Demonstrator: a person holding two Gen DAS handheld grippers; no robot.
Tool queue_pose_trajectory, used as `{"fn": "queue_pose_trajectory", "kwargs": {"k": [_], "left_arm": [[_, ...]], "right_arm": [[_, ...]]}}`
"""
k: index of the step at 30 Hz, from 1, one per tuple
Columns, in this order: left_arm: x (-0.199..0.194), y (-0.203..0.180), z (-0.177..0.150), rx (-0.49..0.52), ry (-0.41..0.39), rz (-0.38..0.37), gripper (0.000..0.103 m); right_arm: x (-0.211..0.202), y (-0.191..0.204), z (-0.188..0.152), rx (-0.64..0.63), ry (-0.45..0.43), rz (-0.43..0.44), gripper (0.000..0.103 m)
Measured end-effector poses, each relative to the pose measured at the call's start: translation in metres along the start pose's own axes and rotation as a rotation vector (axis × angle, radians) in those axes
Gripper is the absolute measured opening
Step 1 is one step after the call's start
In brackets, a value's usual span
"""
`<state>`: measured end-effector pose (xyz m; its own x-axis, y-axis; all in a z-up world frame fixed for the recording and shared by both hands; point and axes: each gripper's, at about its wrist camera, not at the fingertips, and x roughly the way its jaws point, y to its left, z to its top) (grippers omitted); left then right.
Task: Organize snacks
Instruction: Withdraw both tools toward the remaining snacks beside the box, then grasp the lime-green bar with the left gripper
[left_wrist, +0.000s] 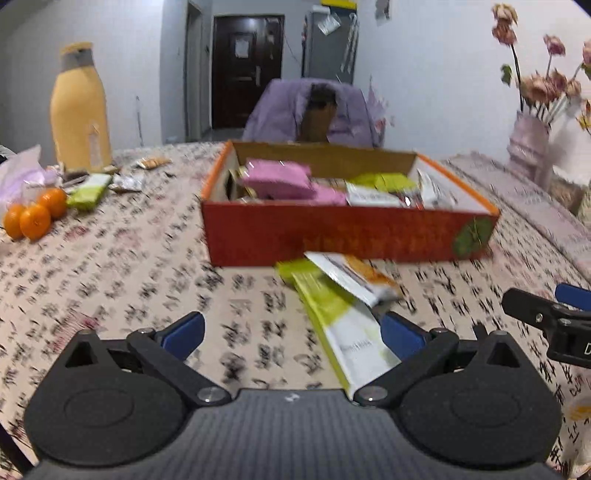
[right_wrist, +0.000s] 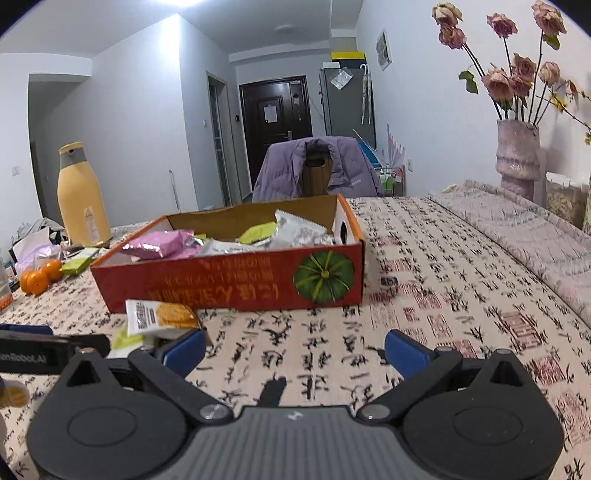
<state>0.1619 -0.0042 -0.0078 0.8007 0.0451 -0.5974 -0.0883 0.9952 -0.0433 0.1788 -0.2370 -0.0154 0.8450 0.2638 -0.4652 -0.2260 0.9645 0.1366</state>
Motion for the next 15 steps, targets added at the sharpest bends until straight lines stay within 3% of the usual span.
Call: {"fn": "queue_pose_trajectory", "kwargs": {"k": [5,11,15], "left_arm": [[0.016,-0.020,-0.003,0.015,0.049,0.013,0.103],[0.026,-0.036,-0.001,0.026,0.050,0.061,0.103],[0.032,-0.040,-0.001,0.030,0.066,0.071,0.091]], "right_arm": [[-0.006,-0.004,-0.007,0.006,0.006,-0.009,0.103],[-0.007,-0.013,-0.011,0.024,0.018,-0.019,0.103],[-0.006,-0.013,-0.012,0.026,0.023,-0.013,0.103]]}}
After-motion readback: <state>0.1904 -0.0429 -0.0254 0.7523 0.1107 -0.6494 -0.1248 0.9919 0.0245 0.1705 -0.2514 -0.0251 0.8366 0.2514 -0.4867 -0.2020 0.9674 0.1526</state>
